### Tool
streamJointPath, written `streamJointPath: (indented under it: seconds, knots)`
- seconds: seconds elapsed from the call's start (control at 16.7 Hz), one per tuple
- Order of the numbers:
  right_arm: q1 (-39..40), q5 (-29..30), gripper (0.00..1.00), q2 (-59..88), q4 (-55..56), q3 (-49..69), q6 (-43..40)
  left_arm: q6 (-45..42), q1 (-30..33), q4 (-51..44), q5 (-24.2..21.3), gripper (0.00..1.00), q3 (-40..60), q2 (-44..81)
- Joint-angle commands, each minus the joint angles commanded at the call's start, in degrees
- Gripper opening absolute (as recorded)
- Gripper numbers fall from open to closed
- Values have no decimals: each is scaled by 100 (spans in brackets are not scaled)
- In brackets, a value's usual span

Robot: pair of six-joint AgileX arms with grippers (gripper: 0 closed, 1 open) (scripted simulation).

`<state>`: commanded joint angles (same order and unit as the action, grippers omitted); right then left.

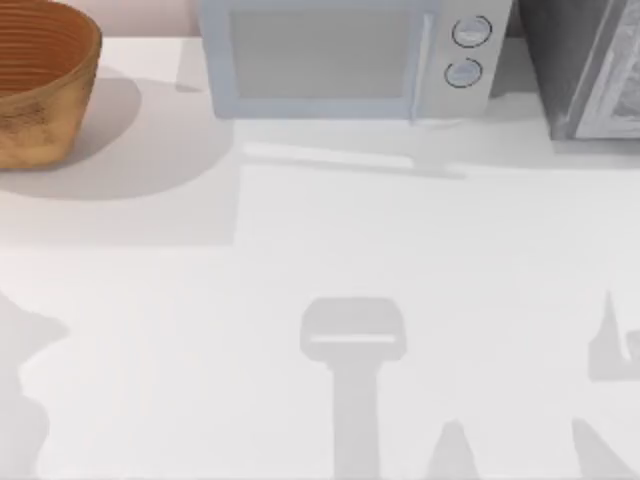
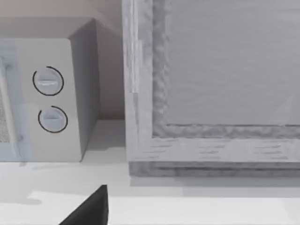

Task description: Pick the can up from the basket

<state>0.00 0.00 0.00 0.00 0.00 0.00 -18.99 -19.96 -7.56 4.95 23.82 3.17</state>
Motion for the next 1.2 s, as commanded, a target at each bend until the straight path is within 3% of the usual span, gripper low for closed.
streamJointPath:
  seconds: [0.24,0.54,1.2]
  knots:
    - [0,0,100,0,0,0,0,-1752,-1859,-528,440,0,2642,140]
    - [0,0,100,0,0,0,0,-4276,-4470,-1133,1212,0,7059,282]
    - [0,0,100,0,0,0,0,-10093,-10141,-2360,4138,0,16084,939]
